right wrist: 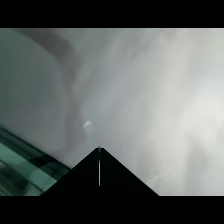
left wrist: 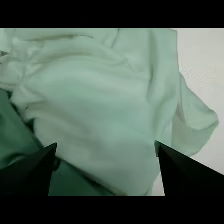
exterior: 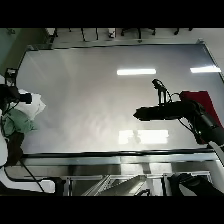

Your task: Fold the shirts.

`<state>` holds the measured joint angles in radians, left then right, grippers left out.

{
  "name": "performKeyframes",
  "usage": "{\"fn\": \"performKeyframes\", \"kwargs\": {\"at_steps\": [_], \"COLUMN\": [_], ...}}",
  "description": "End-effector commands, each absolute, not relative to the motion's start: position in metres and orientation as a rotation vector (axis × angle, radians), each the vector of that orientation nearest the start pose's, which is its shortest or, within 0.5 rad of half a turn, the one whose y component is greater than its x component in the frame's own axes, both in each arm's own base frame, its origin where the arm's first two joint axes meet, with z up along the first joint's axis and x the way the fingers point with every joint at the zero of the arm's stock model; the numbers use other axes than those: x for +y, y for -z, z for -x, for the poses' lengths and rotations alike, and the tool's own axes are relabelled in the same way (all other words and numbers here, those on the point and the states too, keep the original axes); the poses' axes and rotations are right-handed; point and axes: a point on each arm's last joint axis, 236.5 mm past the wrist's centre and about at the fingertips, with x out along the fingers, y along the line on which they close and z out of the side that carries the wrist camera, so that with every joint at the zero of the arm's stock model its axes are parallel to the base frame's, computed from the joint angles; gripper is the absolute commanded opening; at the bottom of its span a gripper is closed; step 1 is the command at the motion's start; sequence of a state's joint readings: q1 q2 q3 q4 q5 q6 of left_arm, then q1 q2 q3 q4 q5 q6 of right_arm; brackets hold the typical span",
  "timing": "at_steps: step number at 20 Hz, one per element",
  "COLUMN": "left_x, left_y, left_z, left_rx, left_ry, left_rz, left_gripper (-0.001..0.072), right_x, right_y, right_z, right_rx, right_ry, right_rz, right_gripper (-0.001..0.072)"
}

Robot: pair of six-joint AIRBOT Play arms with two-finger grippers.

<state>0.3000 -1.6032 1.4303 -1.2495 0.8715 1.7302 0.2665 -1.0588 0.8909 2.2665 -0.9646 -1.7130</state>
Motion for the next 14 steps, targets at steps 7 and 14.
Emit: {"fn": "performKeyframes", "kwargs": {"at_steps": [7, 14], "left_x": [0.250, 0.199], "left_y": [0.105, 0.003], "left_z": [-0.475, -0.523], "left_rx": [1.395, 1.282], "left_ry": [-0.372, -0.409], "left_rz": [-0.378, -0.313], "left_gripper": [0.0585, 0.0015], "right_x": [0.215, 0.215], "right_y": [-0.050, -0.050], "right_z": [-0.315, -0.315], "right_rx": [1.130, 1.130], "right_ry": [-0.592, -0.592], "right_rz": [-0.408, -0.408], "right_gripper": [0.0021, 0.0021]}}
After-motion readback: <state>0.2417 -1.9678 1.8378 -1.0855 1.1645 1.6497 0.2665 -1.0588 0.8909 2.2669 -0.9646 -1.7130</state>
